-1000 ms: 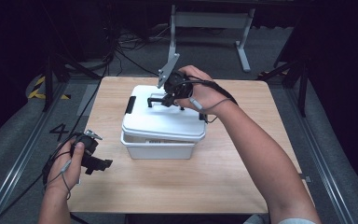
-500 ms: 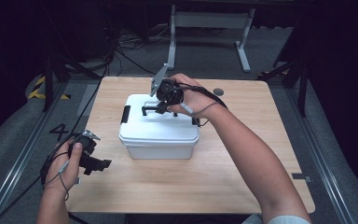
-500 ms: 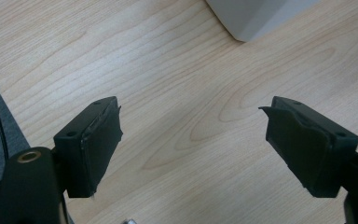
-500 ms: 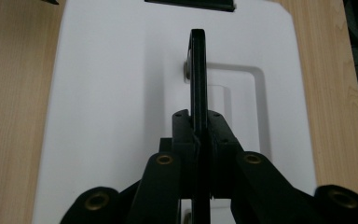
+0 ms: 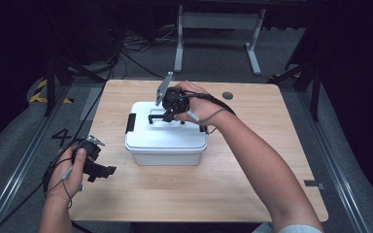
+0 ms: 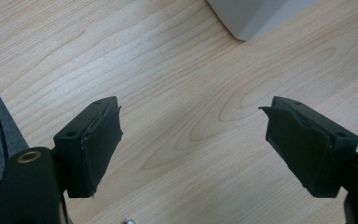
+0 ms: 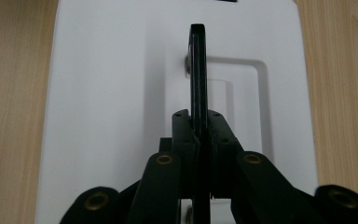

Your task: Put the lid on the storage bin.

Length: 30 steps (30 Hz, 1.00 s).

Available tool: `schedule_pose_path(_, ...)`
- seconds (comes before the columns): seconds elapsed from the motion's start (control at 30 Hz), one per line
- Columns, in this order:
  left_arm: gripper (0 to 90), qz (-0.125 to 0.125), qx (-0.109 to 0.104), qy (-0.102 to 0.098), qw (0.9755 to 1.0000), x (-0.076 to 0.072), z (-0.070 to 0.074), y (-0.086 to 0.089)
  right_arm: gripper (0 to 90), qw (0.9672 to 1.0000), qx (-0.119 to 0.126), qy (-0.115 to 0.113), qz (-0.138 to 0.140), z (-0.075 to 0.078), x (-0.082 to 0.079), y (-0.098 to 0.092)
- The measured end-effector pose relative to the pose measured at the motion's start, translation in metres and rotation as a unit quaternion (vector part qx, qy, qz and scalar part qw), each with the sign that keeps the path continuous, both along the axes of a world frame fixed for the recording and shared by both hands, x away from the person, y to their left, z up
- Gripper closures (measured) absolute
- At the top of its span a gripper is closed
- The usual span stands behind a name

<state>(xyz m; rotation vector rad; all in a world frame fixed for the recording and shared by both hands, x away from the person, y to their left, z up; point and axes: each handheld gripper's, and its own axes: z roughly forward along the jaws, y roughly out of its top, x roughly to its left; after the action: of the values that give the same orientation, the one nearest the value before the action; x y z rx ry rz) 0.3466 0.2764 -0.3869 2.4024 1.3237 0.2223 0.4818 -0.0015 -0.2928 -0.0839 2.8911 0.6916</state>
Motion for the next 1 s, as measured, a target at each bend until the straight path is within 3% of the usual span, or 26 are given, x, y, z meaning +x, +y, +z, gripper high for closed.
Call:
schedule_pose_path(0.33,18.8,-0.004,0.001,0.002,1.0000,0.002,-0.001,-0.002,83.9,0.9998,0.011,-0.017,-0.010,-0.003,-0.005,-0.007)
schedule_pose_path(0.47,18.8,-0.001,-0.003,0.002,1.0000,0.001,-0.001,0.000,82.7,0.9998,-0.002,-0.020,-0.008,-0.002,-0.009,-0.004)
schedule_pose_path(0.5,18.7,0.000,-0.004,0.002,1.0000,0.001,-0.001,0.001,81.0,0.9998,-0.005,-0.014,-0.012,-0.002,-0.010,-0.004)
schedule_pose_path(0.57,18.8,0.003,-0.003,-0.001,1.0000,0.000,-0.001,0.003,66.7,0.9996,-0.015,0.001,-0.023,-0.004,-0.012,-0.004)
schedule_pose_path(0.63,18.8,0.004,-0.003,0.000,1.0000,-0.001,-0.001,0.004,58.3,0.9993,0.008,0.018,-0.033,-0.004,-0.012,-0.006)
schedule_pose_path(0.7,18.8,0.005,-0.003,-0.001,1.0000,-0.001,0.000,0.005,53.9,0.9987,0.024,0.021,-0.040,0.000,-0.012,-0.011)
schedule_pose_path(1.0,18.8,0.007,-0.003,-0.001,1.0000,0.000,-0.001,0.004,49.6,0.9957,0.066,0.017,-0.064,0.021,-0.018,-0.036)
